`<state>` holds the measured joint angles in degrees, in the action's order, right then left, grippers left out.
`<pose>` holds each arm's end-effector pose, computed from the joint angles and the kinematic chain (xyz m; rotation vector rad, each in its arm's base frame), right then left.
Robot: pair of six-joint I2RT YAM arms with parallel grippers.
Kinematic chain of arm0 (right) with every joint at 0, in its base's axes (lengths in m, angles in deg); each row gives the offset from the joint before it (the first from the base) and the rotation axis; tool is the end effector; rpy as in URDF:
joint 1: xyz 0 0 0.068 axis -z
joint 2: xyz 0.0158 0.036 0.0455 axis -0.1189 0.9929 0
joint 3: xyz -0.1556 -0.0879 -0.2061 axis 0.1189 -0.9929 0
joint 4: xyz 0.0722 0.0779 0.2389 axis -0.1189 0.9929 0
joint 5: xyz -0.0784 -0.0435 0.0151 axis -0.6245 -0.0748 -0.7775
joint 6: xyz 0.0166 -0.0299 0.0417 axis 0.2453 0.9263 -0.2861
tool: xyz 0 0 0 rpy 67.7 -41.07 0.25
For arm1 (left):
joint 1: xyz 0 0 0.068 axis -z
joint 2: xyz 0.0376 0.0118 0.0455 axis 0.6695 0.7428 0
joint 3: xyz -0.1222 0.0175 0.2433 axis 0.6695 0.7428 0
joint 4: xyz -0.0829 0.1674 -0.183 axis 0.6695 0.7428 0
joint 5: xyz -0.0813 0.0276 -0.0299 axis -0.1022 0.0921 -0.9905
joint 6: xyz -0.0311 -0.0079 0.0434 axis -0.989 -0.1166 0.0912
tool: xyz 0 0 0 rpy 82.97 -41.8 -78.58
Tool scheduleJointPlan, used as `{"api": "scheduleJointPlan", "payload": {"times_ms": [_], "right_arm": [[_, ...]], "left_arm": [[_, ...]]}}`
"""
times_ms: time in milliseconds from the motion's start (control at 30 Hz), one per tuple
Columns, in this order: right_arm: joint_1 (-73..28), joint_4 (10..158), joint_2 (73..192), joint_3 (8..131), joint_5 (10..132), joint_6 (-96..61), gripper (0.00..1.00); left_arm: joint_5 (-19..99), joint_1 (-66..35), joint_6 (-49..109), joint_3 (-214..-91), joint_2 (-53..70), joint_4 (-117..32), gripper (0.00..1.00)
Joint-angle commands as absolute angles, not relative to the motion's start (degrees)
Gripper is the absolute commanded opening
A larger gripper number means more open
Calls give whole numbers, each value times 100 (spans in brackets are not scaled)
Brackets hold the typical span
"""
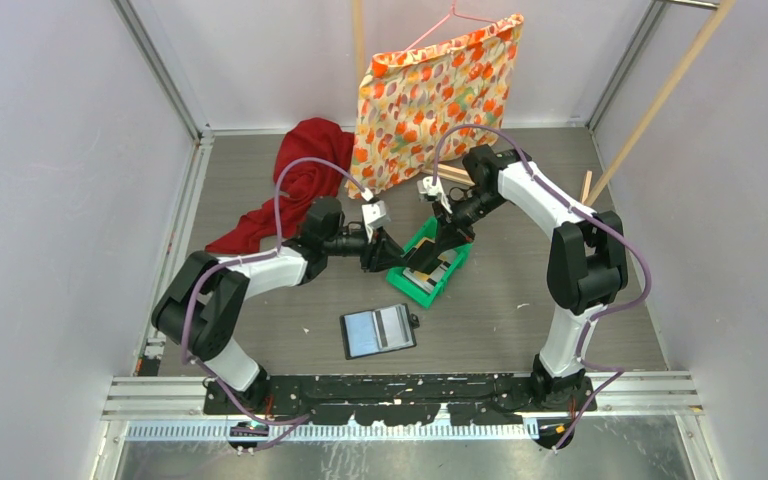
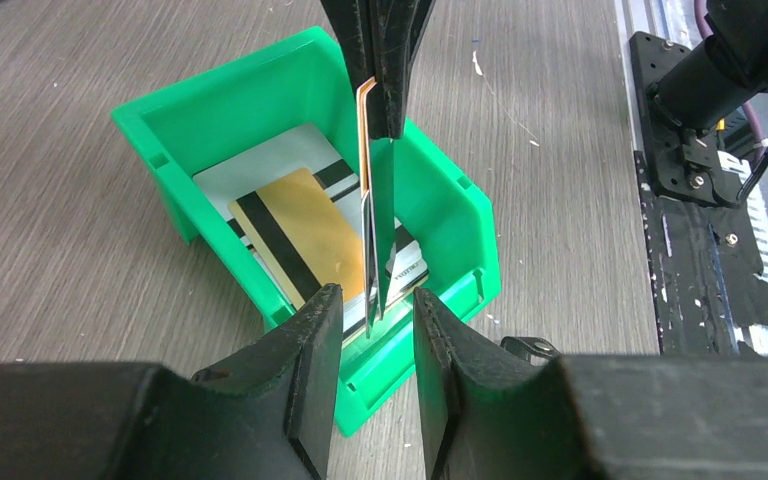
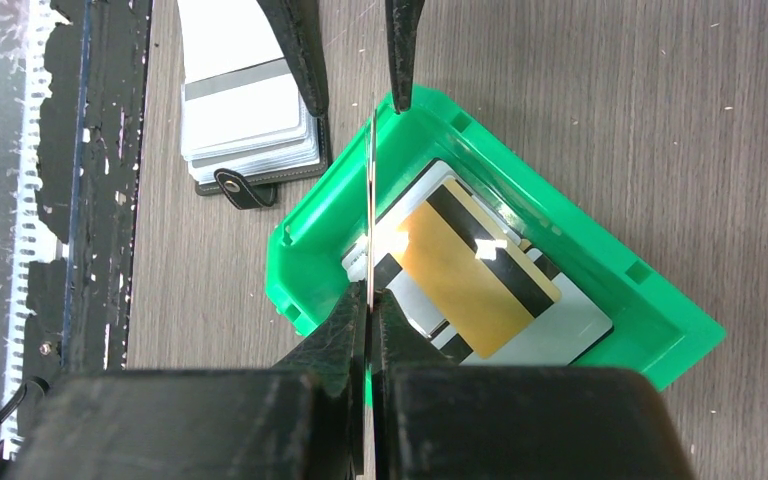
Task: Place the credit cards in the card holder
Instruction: Pick up the credit card from the storage box.
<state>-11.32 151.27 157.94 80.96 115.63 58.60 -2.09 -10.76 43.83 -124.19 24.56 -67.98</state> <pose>0.3247 0.1362 0.2459 -1.7453 1.7739 1.0841 0.2661 -0.1938 0.2032 1.1204 1.6161 -1.1844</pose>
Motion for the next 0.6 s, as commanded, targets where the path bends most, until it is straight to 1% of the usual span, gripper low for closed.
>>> {"api": "scheduleJointPlan", "payload": {"times_ms": [0,100,267,367,433,500,567], "right_arm": [[-1106,15197,15486,8170,11809,6027,1],[-1109,15221,15508,8178,11826,6036,1],[-1106,15232,15530,8192,11866,6033,1],[-1106,15240,15541,8188,11867,6028,1],[-1103,15242,15554,8188,11867,6032,1],[-1104,15250,15553,8180,11858,6033,1],[-1108,15250,15565,8171,11820,6026,1]], "left_arm": [[-96,-1074,4573,-12553,2488,-6892,33],[-59,-1061,4579,-12554,2509,-6880,32],[-21,-1019,4565,-12609,2557,-6811,24],[-21,-987,4557,-12645,2586,-6781,16],[-30,-977,4523,-12666,2607,-6781,7],[-21,-978,4496,-12685,2621,-6781,1],[36,-984,4490,-12694,2597,-6732,0]]}}
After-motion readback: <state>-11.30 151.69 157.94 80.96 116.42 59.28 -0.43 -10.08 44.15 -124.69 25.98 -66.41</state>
